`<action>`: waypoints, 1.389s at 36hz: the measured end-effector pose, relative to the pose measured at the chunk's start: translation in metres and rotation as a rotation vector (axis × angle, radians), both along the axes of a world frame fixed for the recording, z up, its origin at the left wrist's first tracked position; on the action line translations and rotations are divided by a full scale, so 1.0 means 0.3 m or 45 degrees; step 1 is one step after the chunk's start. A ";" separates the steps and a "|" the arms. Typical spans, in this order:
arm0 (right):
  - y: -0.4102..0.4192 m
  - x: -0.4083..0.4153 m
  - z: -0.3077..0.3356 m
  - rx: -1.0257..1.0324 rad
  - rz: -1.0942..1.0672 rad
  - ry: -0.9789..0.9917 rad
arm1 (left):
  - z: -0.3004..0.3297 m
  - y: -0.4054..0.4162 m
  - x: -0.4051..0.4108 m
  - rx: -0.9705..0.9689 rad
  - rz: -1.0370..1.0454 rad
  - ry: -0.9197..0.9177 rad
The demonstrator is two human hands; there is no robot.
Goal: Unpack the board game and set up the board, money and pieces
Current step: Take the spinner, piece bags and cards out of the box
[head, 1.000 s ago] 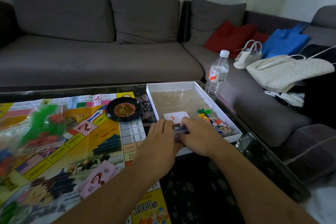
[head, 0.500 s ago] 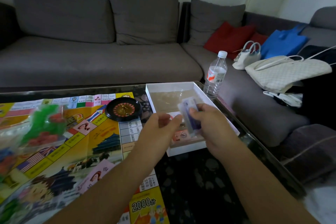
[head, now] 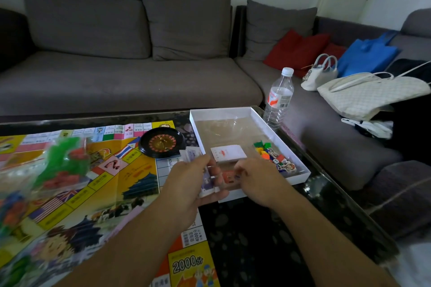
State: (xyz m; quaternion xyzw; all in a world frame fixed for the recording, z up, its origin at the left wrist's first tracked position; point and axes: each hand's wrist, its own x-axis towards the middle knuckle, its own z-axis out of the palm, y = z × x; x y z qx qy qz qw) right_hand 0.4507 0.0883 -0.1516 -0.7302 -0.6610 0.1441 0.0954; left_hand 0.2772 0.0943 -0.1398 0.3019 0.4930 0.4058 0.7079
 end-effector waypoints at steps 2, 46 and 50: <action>0.007 0.005 -0.013 -0.016 0.028 -0.021 | -0.013 0.005 0.008 -0.001 -0.004 0.019; -0.050 -0.218 0.128 0.101 -0.200 0.944 | 0.020 -0.045 -0.141 0.190 -0.039 -0.303; -0.071 -0.318 0.114 -0.102 -0.204 1.419 | 0.041 -0.074 -0.169 0.268 -0.020 -0.182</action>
